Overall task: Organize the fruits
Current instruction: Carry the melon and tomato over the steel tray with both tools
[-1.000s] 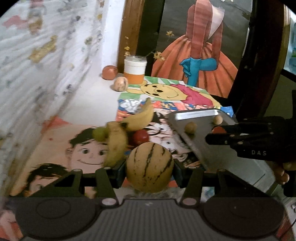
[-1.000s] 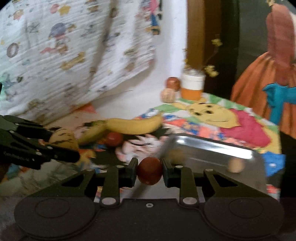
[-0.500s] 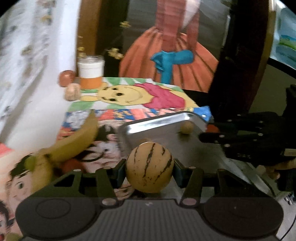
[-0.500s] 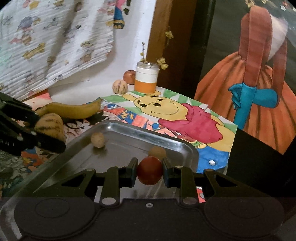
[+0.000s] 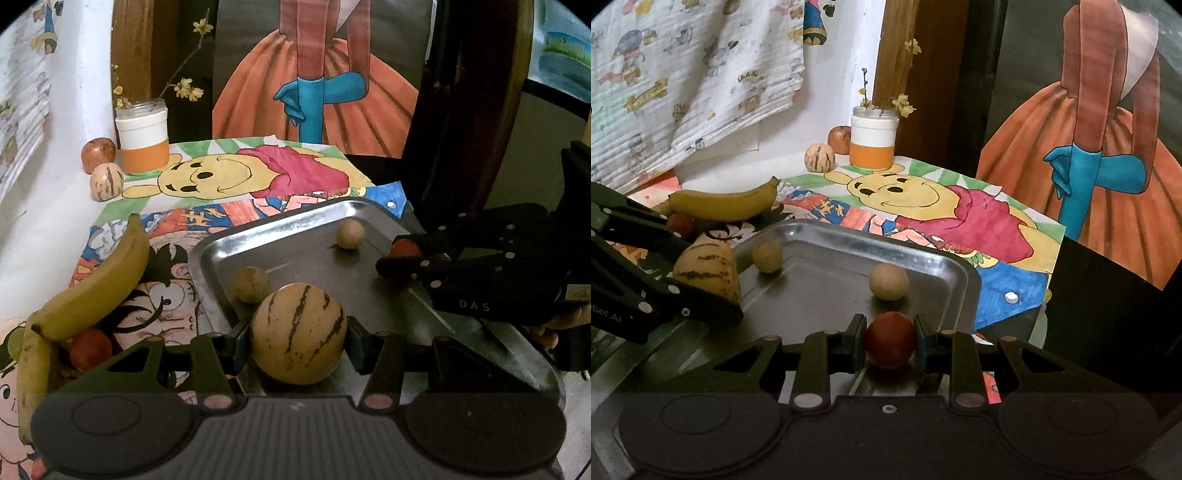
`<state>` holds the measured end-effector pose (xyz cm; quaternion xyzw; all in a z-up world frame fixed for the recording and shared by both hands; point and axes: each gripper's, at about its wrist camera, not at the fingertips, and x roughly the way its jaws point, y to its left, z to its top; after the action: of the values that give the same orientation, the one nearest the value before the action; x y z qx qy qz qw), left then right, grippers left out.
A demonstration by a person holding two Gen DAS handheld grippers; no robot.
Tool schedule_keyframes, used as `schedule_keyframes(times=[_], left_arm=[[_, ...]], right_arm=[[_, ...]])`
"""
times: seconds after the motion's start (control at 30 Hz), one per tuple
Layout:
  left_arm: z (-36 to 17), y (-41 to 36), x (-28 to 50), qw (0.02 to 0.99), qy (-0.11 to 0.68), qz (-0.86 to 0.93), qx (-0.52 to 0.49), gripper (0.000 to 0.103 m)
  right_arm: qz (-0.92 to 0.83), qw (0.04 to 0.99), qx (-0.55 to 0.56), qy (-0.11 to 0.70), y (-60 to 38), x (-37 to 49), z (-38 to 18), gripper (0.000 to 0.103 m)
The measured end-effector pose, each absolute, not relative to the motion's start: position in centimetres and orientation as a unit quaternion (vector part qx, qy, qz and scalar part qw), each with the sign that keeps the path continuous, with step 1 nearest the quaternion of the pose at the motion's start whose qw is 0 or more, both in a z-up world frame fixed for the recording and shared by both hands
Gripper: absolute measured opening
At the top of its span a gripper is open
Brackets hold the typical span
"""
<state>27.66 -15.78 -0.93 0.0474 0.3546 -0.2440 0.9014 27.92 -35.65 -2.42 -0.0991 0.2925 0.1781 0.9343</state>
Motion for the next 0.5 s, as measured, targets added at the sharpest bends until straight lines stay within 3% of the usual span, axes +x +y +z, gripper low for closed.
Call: schedule_keyframes(times=[0.5], left_arm=[[-0.95, -15.9, 27.7, 0.899, 0.357, -0.247, 0.054, 0.057]], right_arm=[[0.171, 0.935, -0.094, 0.295, -35.46, 27.81, -2.4, 0.033]])
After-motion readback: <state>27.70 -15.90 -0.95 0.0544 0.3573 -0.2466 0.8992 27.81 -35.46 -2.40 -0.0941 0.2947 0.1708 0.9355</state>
